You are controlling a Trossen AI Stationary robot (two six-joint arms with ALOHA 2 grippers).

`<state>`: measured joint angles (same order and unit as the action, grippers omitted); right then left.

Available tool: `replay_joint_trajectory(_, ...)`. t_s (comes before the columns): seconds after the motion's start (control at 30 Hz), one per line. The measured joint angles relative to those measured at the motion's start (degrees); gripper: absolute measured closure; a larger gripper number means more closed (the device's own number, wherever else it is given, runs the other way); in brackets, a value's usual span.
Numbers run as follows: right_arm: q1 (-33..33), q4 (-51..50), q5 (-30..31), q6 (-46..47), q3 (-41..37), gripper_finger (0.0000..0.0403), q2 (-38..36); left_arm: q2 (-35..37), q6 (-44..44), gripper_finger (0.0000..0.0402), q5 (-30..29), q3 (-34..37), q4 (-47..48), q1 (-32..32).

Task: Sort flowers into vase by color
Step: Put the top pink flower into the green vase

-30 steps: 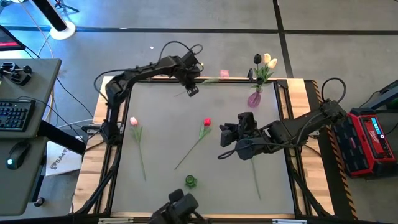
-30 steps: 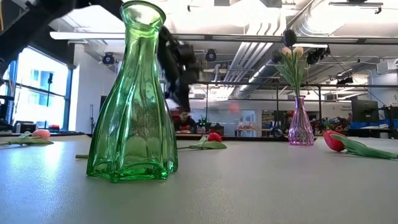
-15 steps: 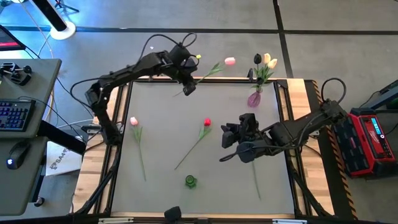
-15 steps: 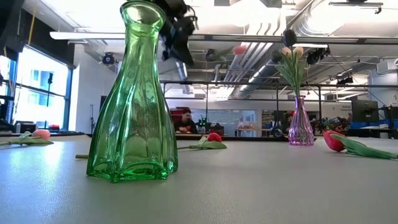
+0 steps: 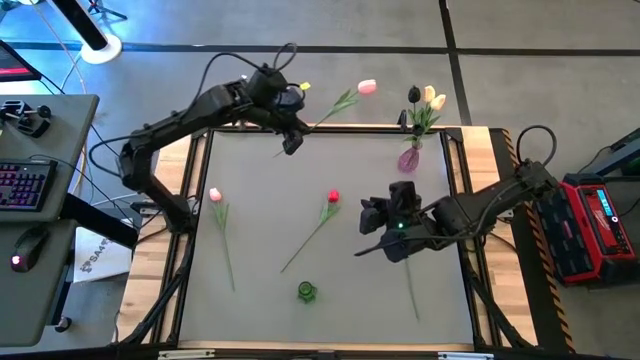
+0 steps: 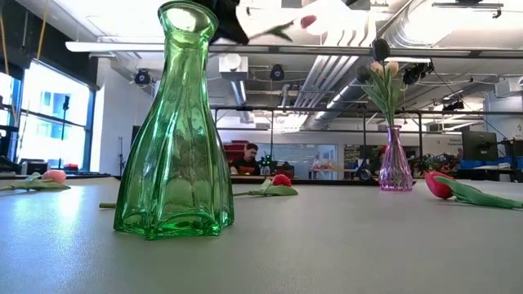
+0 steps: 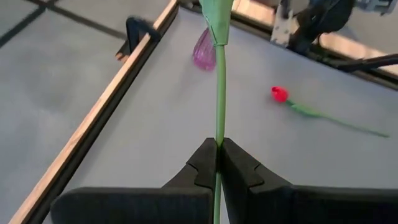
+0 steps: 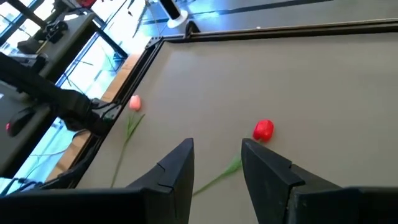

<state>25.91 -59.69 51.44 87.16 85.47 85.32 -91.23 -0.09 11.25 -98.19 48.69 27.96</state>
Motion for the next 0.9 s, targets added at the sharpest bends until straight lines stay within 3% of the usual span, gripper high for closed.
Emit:
replay_joint_trajectory(0.37, 1.8, 0.2, -3.9, 0.0, 0.0, 0.028, 0.0, 7.6, -1.3, 0.0401, -7.1, 0.0, -5.0, -4.9)
replay_joint_trajectory(0.9, 2.2, 2.1, -4.5, -0.2, 0.0, 0.028, 0.2, 13.9, -0.3, 0.0401, -8.0, -0.1, -14.6, -11.5)
